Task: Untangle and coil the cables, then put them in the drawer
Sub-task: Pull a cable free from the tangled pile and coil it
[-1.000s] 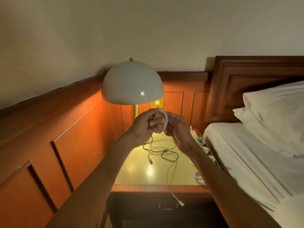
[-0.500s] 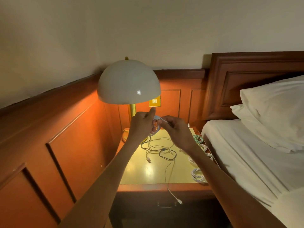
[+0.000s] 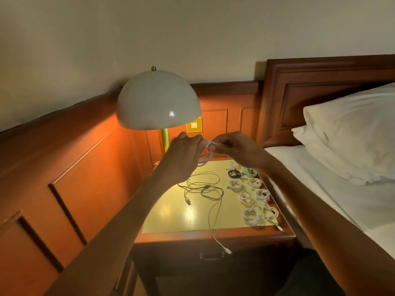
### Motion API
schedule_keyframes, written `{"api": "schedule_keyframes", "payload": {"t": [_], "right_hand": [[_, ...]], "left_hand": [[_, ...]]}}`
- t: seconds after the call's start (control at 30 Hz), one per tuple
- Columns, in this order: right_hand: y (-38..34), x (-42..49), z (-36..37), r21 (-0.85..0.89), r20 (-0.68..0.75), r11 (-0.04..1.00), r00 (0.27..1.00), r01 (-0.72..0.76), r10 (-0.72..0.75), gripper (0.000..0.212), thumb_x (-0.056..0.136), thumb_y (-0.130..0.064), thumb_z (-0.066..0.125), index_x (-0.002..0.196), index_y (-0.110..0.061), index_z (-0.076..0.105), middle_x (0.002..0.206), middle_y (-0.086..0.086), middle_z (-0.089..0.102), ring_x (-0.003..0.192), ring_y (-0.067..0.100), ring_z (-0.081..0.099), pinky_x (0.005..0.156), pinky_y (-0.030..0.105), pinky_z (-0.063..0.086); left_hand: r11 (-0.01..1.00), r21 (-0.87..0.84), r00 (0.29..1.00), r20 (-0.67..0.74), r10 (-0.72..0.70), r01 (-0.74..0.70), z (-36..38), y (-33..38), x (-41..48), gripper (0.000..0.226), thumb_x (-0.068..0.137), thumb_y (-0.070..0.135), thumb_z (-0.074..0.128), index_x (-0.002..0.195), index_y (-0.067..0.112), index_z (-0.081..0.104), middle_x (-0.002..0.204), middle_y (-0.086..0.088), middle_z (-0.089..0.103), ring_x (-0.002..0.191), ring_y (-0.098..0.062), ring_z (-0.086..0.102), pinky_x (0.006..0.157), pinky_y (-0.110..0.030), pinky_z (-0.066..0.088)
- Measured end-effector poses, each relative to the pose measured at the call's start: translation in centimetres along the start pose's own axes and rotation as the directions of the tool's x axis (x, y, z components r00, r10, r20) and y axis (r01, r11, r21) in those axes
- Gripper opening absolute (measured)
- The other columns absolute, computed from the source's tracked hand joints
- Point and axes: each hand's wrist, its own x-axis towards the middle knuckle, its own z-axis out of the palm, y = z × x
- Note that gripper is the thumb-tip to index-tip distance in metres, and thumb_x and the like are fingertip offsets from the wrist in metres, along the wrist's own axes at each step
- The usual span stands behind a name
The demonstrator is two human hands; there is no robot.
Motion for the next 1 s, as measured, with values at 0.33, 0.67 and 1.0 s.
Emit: {"api": "schedule_keyframes", "payload": {"t": [0.33,0.67,1.0], "right_hand": [[1.1,-1.2,0.8,0.527,-0.205,0.845,0.979,0.095,0.018,0.013,0.098,-0.005,0.056,0.095,-0.005,0.069,0.069,0.037,0.049,0.052,0.024,0.038,0.047,0.027,0.036],[-0.4,-1.2,5.0,0.619,-0.165,0.767,0.927,-0.169,0.338,0.017,0.097,-0.026,0.063,0.094,-0.014,0.075,0.093,0.003,0.077,0.094,0.020,0.072,0.090,0.035,0.057],[0.3,-0.7,4.4,0.696,0.170,0.600,0.902,-0.395,0.397,0.015,0.093,-0.003,0.062,0.103,-0.004,0.073,0.111,0.017,0.072,0.100,0.025,0.066,0.085,0.035,0.053]], "left_hand": [[0.791,-0.609,0.998,0.055,-0.034,0.061,-0.9,2.7,0.0,0.041,0.107,0.032,0.027,0.086,0.014,0.058,0.063,0.009,0.046,0.055,-0.007,0.042,0.055,-0.025,0.033],[0.963,-0.231,0.973,-0.153,-0.174,0.136,1.4,0.9,-0.4,0.022,0.105,0.020,0.039,0.093,0.014,0.056,0.071,0.007,0.058,0.060,-0.008,0.053,0.056,-0.014,0.036],[0.999,0.021,0.999,-0.014,0.045,-0.045,1.8,-0.5,-1.2,0.036,0.073,-0.007,0.079,0.104,0.004,0.065,0.086,-0.010,0.067,0.070,-0.023,0.061,0.055,-0.034,0.055]]}}
